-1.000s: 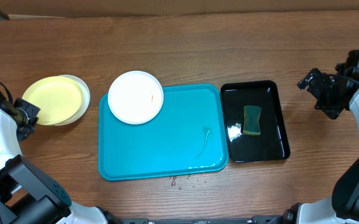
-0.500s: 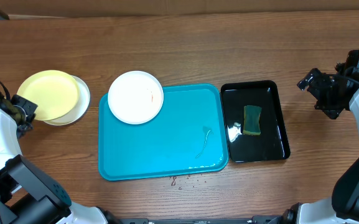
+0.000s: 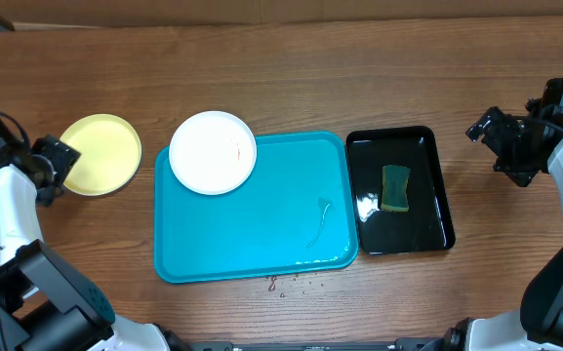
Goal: Clean dirty plates on tray and stack at the side
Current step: 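Carry the yellow plate left and stack it on the white plate, then move left gripper to grasp the smeared white plate rim on the tray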
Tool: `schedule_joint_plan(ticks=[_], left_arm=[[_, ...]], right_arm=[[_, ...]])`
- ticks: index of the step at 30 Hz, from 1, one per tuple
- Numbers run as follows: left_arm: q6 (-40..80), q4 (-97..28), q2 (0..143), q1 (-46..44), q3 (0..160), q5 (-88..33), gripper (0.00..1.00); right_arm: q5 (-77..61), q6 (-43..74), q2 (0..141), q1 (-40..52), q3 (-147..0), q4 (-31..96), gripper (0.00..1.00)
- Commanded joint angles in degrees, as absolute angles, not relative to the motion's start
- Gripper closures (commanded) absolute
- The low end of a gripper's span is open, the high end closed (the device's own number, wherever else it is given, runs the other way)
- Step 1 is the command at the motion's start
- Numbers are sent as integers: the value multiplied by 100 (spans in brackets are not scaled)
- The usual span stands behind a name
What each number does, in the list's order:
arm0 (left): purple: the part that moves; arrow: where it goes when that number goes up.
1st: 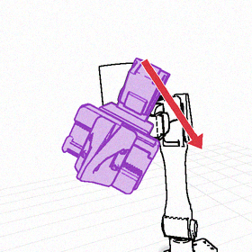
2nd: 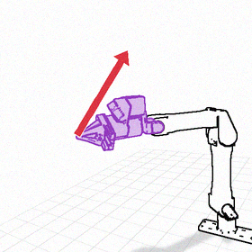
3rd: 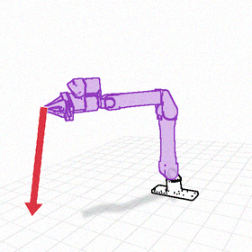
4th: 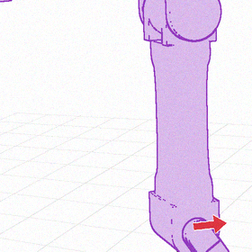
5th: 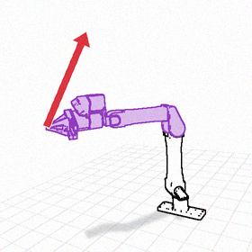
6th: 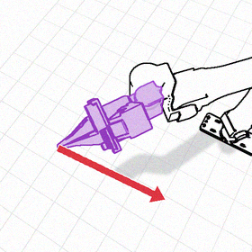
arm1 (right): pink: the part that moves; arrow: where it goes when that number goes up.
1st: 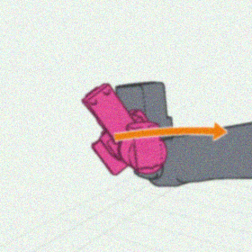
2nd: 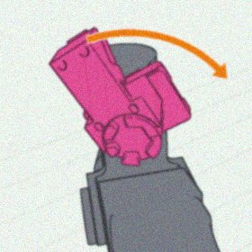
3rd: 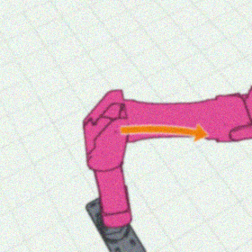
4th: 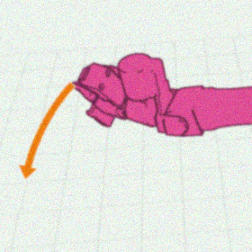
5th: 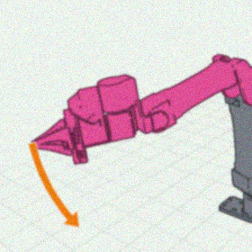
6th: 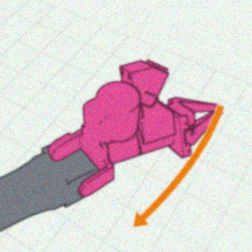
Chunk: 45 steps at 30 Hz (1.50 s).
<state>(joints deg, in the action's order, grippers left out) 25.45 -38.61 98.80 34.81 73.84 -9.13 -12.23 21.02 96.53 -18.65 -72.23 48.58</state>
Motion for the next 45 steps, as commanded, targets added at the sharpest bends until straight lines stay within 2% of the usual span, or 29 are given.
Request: schedule_joint_plan(ticks=[1,6,10,16,21,29,33,45], left_arm=[[2346,-3999,9815,3225,7363,-1811,33],[1911,-4512,9815,2565,7363,-1741,39],[1667,-4849,9815,2005,7363,-1463,39],[1538,-4998,9815,980,7358,-392,39],[1544,-4987,9815,397,7354,180,35],[1586,-4864,9815,397,7166,141,38],[1588,-4364,9815,395,6700,132,37],[1741,-3015,9885,475,5972,-1,51]], right_arm=[[-1251,2126,9568,-1883,-7282,4827,0],[-1251,2126,9568,-1883,-7282,4827,0],[-1253,2126,9568,-1883,-7282,4827,0],[-1253,2126,9568,-1883,-7284,4827,0],[-1253,2126,9568,-1883,-7282,4827,0],[-1253,2126,9568,-1883,-7282,4827,0],[-1253,2126,9568,-1883,-7282,4827,0],[-1253,2126,9568,-1883,-7282,4827,0]])
